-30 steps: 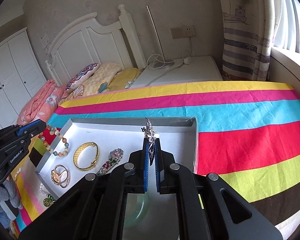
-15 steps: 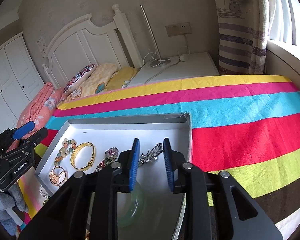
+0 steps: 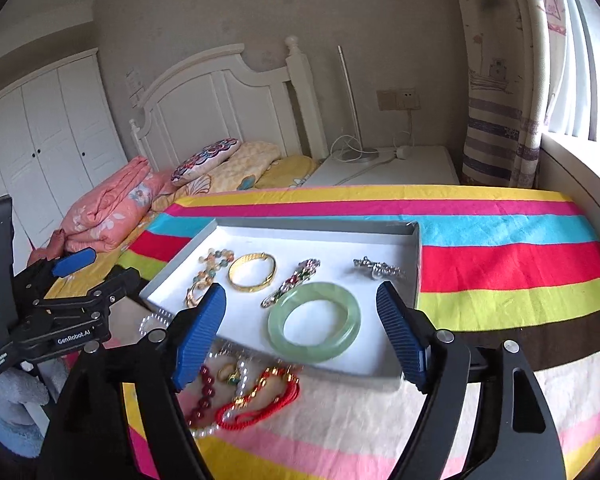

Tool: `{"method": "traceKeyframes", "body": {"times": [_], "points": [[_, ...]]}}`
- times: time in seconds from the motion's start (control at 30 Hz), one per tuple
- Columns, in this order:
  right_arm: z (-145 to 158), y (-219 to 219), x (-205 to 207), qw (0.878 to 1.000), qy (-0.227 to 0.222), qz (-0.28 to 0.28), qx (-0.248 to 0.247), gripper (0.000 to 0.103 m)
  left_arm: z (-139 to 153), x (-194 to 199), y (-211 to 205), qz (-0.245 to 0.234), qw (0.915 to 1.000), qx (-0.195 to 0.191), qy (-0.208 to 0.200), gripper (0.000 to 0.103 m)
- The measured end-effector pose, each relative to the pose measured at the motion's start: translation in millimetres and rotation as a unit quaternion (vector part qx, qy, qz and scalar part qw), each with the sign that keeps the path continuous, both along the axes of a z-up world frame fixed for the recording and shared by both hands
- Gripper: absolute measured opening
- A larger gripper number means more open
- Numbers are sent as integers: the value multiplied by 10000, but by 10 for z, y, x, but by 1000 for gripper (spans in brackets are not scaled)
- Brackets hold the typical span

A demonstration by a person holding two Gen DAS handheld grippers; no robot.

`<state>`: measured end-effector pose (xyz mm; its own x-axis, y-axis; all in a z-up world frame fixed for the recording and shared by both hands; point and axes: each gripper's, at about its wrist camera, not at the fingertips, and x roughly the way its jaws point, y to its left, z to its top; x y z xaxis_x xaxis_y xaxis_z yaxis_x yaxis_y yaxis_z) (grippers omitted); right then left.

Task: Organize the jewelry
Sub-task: 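Withdraw both open grippers from the box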

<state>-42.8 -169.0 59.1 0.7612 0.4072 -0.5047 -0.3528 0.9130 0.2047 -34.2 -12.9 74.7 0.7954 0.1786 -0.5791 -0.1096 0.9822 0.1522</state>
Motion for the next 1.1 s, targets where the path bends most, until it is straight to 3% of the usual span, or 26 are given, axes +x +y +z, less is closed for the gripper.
{"method": "traceKeyframes", "body": {"times": [0.17, 0.3, 0.43, 0.5, 0.57, 0.67, 0.93, 1.1], "points": [[-87, 80, -347, 9992, 70, 219, -326, 75, -275, -478, 203, 320, 9991, -57, 283, 98], [-216, 174, -487, 9965, 261, 270, -752, 75, -447, -705, 232, 112, 9983, -187, 544, 98], [-366, 306, -523, 9921, 560, 447, -1026, 75, -476, -812, 152, -190, 9984, -181, 501, 100], [-411, 374, -534, 9917, 638, 573, -955, 66, -516, -804, 115, -122, 9981, -30, 598, 100], [-444, 463, -513, 9908, 706, 569, -1010, 49, -548, -783, 87, -3, 9975, 158, 695, 100], [-477, 605, -455, 9892, 763, 586, -1103, 37, -552, -713, 84, 18, 9964, 234, 816, 100], [-536, 772, -366, 9854, 891, 597, -1325, 34, -539, -679, 305, 46, 9954, -449, 848, 100], [-557, 795, -279, 9855, 1033, 602, -1205, 33, -527, -725, 288, 35, 9965, -428, 722, 100]]}}
